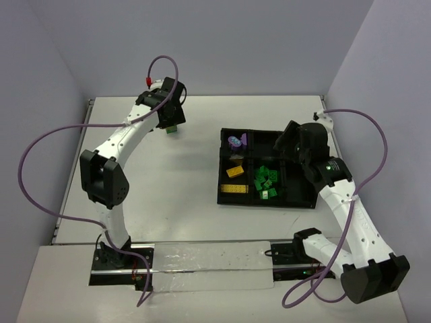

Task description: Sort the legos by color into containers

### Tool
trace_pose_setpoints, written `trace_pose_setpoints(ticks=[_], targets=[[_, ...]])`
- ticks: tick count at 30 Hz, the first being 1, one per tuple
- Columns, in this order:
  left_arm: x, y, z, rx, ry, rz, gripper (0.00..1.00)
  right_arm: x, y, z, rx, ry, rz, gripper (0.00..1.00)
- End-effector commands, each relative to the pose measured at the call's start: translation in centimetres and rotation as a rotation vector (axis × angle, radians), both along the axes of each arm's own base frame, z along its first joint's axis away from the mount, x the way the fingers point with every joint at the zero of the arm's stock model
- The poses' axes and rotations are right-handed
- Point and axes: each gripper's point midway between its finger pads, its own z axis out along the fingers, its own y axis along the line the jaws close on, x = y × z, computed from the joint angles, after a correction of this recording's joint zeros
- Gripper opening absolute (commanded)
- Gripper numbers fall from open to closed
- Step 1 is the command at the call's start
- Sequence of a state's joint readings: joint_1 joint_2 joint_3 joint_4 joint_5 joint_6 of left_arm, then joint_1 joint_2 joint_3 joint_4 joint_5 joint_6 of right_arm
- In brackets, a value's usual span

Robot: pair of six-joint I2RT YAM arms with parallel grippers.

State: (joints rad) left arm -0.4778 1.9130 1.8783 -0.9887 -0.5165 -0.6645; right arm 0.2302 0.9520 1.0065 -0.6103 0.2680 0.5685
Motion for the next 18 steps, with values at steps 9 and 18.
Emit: trace_pose_setpoints(ticks=[9,18], targets=[[2.5,1.1,-0.7,-0.012,-0.005,0.08,0.99,1.8,1.0,0.0,0.018,-0.011,0.033,0.89],[4.5,0.7,-2.0,-0.001,-0.004,0.098,0.97,1.7,1.3,0.2,0.03,-0.02,0.048,0.89]])
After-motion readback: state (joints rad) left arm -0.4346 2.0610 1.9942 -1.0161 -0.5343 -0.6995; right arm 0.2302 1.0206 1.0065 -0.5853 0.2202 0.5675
